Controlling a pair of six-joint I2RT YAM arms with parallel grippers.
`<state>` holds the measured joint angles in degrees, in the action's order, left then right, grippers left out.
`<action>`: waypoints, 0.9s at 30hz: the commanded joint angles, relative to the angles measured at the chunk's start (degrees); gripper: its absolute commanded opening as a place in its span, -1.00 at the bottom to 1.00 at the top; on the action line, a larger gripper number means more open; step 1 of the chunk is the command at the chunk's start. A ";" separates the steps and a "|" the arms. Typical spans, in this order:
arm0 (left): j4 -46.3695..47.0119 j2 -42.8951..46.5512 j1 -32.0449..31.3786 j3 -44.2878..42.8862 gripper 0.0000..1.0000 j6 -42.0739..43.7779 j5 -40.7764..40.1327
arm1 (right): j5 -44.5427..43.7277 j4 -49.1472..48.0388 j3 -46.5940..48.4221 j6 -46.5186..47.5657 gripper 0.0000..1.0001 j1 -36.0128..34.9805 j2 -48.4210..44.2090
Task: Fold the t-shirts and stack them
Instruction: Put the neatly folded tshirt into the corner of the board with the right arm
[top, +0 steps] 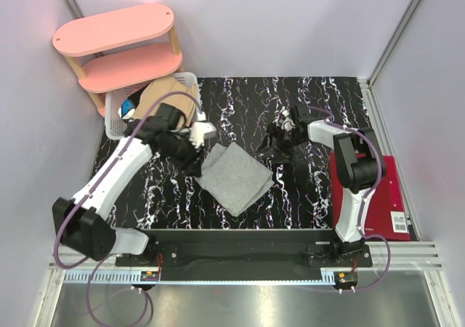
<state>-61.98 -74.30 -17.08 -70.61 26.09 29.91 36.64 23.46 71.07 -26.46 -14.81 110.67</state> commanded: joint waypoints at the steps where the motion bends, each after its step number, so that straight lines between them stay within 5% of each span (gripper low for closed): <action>1: 0.80 -6.63 -11.01 -2.96 0.01 -4.55 -2.91 | 1.67 -0.44 3.28 1.50 0.79 -1.01 7.08; 11: 5.99 -25.17 -19.22 -6.73 -0.03 -5.87 -5.65 | 13.88 -8.95 1.28 -2.10 0.67 -0.92 14.39; 27: 20.75 -23.43 -21.50 8.82 -0.07 -2.70 -14.18 | 11.26 -10.45 -7.78 -2.11 0.60 -10.24 9.65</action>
<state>-46.13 -100.66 -37.47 -64.12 22.76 18.72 56.58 10.35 66.24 -31.31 -22.98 118.89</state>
